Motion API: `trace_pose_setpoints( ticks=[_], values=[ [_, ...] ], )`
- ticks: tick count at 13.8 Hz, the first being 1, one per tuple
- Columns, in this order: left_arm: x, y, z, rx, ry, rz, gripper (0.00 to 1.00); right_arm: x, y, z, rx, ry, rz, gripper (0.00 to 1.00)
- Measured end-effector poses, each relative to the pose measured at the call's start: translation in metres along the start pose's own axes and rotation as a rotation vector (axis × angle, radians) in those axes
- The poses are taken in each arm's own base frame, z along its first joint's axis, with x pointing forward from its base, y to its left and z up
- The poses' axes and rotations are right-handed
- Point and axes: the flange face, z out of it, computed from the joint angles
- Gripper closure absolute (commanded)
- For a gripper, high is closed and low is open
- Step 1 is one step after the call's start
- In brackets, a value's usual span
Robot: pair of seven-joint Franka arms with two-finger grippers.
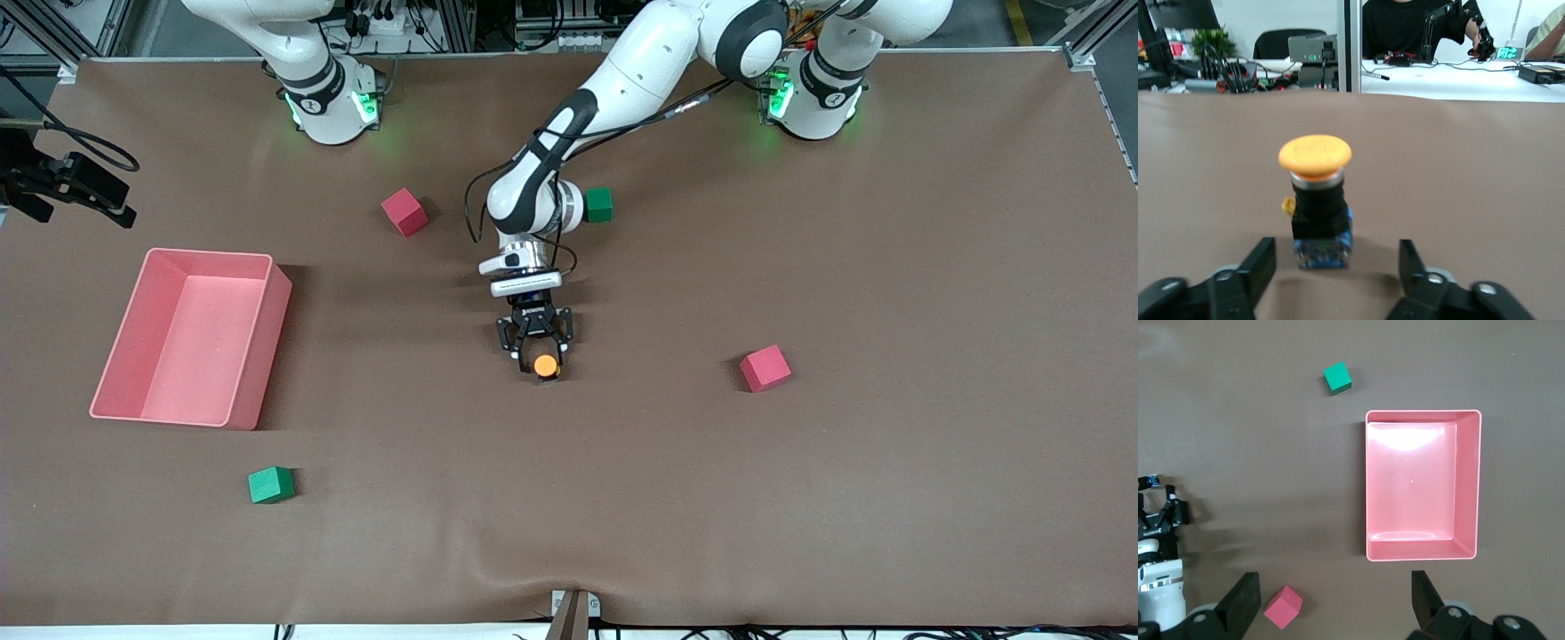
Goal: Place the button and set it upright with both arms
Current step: 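Open the left gripper and lift it off the button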
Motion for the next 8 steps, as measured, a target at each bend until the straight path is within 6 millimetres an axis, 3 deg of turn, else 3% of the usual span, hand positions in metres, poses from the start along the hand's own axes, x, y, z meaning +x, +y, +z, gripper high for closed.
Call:
trace_pose_setpoints(
  ticks=[4,8],
  values=[
    [0.014,0.021,-0.05,0.132,-0.169,-0.088,0.0,0.0,-0.001,0.0,0.0,0.0,-0.002,0.0],
    [0.063,0.041,-0.109,0.227,-0.362,-0.073,0.0,-0.001,0.0,0.001,0.001,-0.007,0.0,0.0]
  ],
)
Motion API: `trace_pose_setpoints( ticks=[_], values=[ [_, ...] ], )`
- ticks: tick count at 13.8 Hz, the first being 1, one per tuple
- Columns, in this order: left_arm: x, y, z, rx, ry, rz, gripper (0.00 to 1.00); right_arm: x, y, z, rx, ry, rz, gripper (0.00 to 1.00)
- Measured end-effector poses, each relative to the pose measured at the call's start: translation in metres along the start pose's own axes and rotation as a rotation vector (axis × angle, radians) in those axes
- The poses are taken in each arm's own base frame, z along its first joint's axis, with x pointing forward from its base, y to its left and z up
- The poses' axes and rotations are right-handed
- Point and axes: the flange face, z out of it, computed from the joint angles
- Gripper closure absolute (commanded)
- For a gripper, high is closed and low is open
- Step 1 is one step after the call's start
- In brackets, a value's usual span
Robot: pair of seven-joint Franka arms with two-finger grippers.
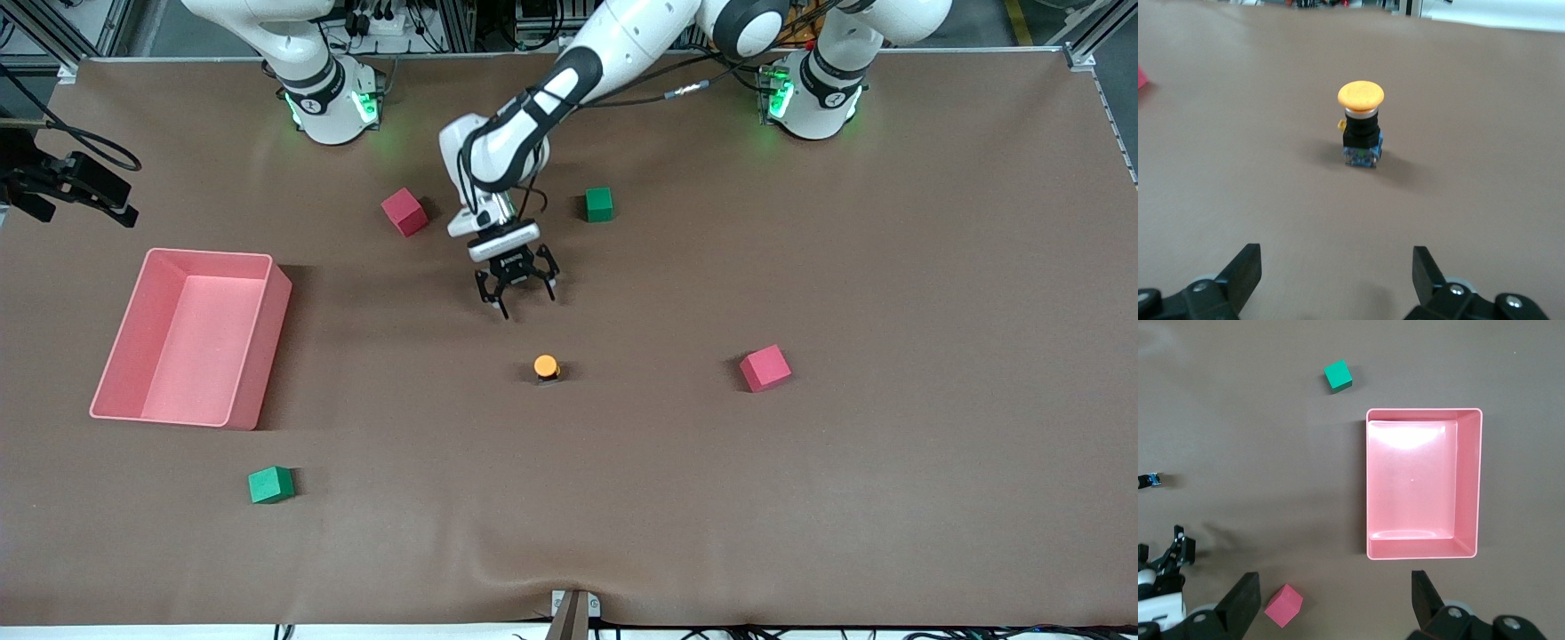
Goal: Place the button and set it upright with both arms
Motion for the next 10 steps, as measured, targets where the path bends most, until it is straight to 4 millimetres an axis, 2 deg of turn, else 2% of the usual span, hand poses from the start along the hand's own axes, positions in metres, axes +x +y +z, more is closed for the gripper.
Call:
trace_pose_setpoints(
  ticks=[3,5,7,10],
  values=[
    [0.039,0.005,-0.06,0.006,-0.171,0.016,0.0,0.0,0.0,0.0,0.0,-0.002,0.0,0.0],
    [0.078,0.004,-0.091,0.003,-0.275,0.031,0.0,0.0,0.0,0.0,0.0,-0.002,0.001,0.0],
    [0.132,-0.003,-0.109,0.013,-0.333,0.041,0.0,0.0,0.0,0.001,0.0,-0.002,0.001,0.0],
    [0.229,-0.029,-0.114,0.059,-0.377,0.063,0.0,0.0,0.0,0.001,0.0,-0.003,0.001,0.0]
  ],
)
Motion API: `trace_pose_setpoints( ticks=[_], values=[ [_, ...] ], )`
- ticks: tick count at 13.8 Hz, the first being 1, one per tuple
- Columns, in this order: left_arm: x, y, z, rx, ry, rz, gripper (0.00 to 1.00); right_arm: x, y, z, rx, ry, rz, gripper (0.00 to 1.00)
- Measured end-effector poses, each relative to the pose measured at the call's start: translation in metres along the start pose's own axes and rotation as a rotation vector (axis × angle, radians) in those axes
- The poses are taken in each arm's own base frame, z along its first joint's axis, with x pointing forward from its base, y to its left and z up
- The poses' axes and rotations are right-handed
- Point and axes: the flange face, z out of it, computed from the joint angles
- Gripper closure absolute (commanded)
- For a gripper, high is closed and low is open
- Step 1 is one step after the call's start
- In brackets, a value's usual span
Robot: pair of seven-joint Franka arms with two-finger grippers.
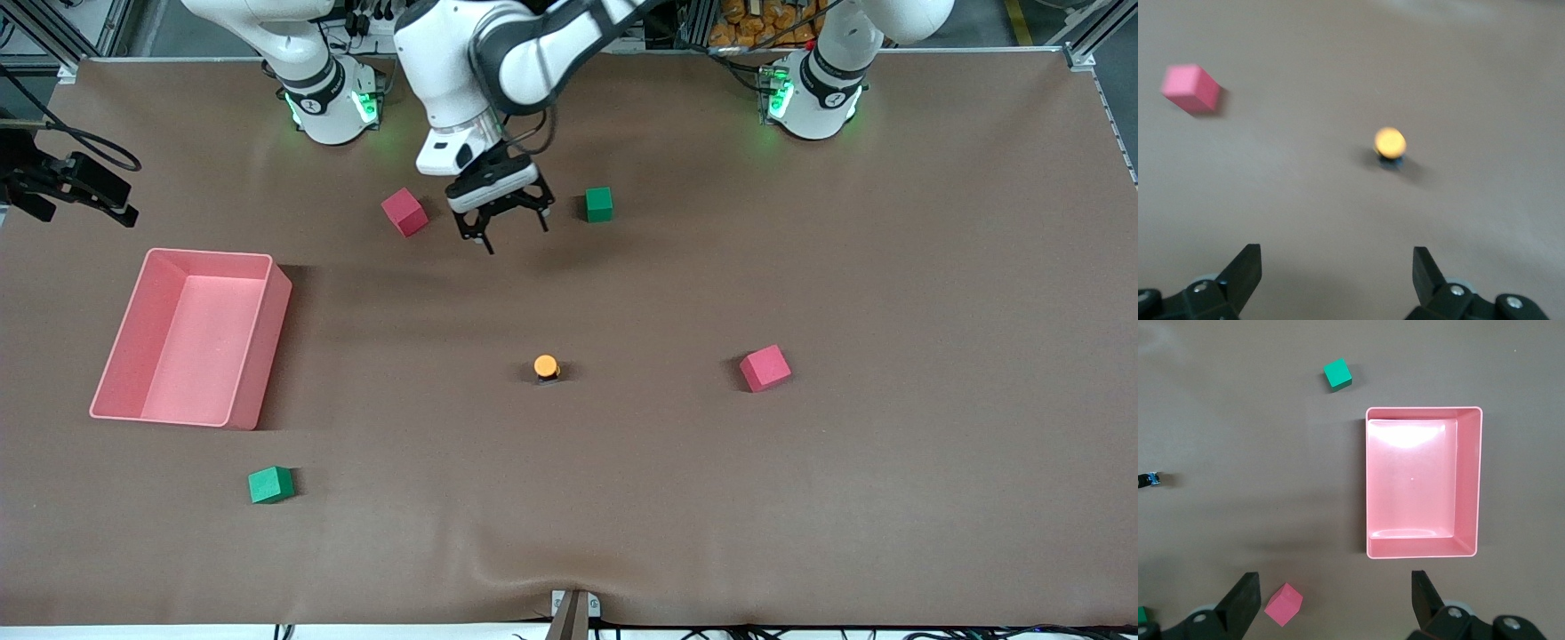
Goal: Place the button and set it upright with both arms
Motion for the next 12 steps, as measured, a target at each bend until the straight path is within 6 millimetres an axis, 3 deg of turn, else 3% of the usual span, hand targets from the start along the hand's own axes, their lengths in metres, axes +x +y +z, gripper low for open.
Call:
trace_pose_setpoints(
  ticks=[6,12],
  values=[
    [0.159,-0.069,-0.016,-0.038,-0.134,0.03,0.0,0.0,0.0,0.0,0.0,-0.001,0.0,0.0],
    [0.265,-0.148,-0.009,-0.056,-0.24,0.089,0.0,0.0,0.0,0.0,0.0,-0.001,-0.001,0.0]
  ],
)
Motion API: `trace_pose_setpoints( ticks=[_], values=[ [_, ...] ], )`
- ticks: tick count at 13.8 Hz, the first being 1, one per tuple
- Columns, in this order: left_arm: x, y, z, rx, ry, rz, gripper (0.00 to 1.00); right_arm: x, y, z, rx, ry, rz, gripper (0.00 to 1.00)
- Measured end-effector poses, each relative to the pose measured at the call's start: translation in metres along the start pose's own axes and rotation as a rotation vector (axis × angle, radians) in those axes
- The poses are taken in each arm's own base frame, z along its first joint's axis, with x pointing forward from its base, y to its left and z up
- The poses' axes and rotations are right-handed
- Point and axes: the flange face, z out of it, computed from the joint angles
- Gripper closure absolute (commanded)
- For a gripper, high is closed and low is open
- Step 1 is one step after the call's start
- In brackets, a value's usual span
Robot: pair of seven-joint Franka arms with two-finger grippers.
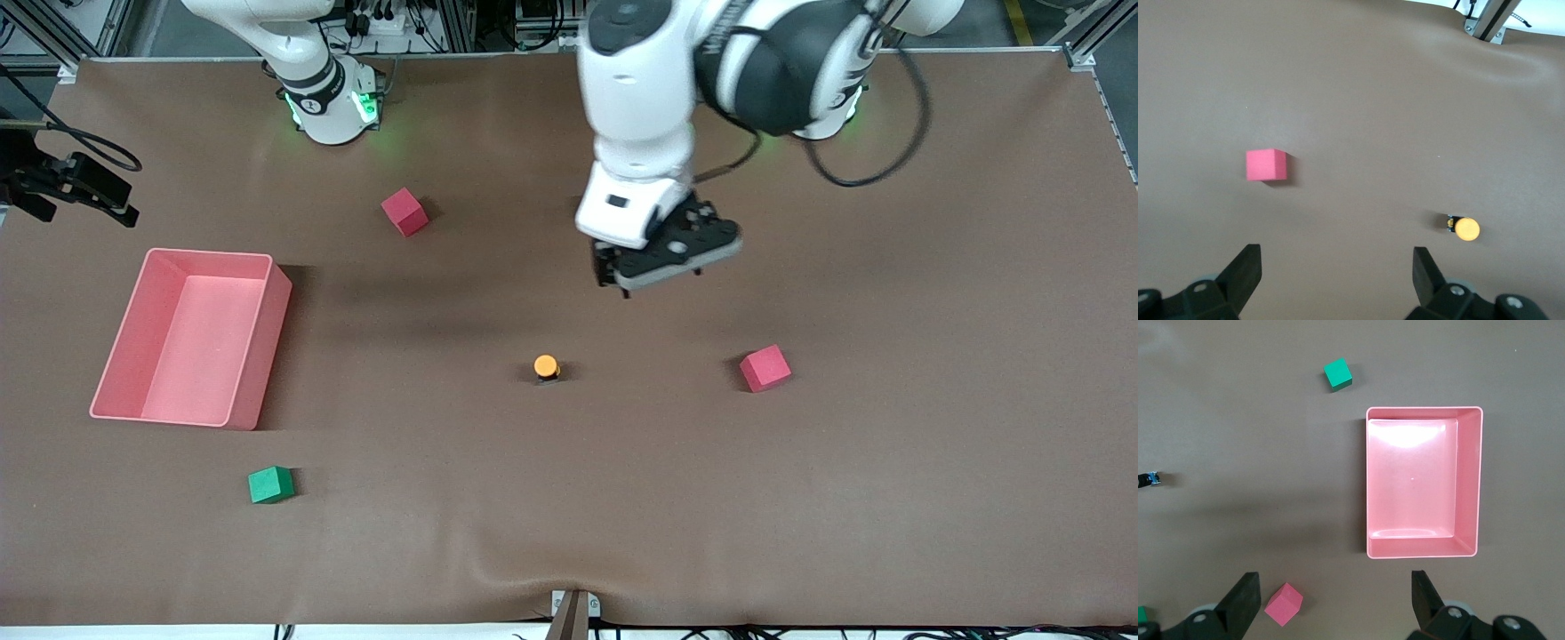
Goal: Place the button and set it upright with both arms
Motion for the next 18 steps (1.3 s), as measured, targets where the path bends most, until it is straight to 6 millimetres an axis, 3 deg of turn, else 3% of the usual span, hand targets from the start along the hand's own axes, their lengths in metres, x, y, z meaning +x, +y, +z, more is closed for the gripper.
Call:
trace_pose_setpoints(
  ticks=[4,7,11,18],
  values=[
    [0.06,-0.078,-0.013,-0.027,-0.082,0.07,0.0,0.0,0.0,0.0,0.0,0.0,0.0,0.0],
    [0.088,-0.131,-0.016,-0.067,-0.149,0.107,0.0,0.0,0.0,0.0,0.0,0.0,0.0,0.0],
    [0.101,-0.183,-0.009,-0.063,-0.181,0.167,0.0,0.0,0.0,0.0,0.0,0.0,0.0,0.0],
    [0.107,-0.272,-0.024,-0.14,-0.214,0.176,0.0,0.0,0.0,0.0,0.0,-0.002,-0.001,0.0]
  ],
)
